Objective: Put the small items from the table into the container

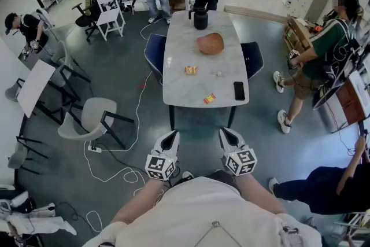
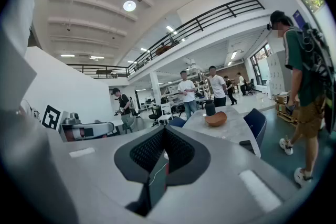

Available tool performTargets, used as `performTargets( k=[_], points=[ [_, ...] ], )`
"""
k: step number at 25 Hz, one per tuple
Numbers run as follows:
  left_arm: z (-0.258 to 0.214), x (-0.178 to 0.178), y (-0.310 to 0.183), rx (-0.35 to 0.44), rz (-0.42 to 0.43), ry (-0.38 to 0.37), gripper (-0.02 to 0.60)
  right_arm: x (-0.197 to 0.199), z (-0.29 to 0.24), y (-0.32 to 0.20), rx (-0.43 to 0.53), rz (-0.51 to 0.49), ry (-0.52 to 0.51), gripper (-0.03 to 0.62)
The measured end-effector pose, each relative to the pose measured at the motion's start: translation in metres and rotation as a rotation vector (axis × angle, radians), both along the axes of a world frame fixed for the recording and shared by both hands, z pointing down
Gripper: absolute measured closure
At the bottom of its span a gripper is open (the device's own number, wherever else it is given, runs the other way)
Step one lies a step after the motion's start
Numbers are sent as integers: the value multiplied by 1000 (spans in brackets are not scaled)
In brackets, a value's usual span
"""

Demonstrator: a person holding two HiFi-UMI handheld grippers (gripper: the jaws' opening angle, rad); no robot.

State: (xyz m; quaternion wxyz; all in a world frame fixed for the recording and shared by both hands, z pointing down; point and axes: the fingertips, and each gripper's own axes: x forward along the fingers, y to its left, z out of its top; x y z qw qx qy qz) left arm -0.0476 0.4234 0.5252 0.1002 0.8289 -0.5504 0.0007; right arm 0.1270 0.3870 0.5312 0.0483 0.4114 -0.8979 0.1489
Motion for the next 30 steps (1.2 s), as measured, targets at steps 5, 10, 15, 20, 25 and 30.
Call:
performTargets(
  k=[5, 10, 15, 20, 25, 30],
  points=[
    [-1, -7, -8, 1, -4, -3, 577, -6, 1, -8, -3, 4, 5, 566],
    [-2, -13, -11, 3, -2, -5, 577, -10, 2, -11, -6, 13, 7, 566],
    [-3, -14, -13, 5, 9, 2, 577, -9, 0, -14, -16, 33, -3, 566],
    [-1, -22, -15, 4, 4, 15, 577, -14, 0, -14, -25, 48, -8, 566],
    [-2, -29, -23, 3, 4, 38, 577, -13, 3, -18, -49, 76, -9, 565],
    [7, -38, -24, -16, 3, 59, 577, -20, 5, -19, -61, 95, 0, 566]
  ],
)
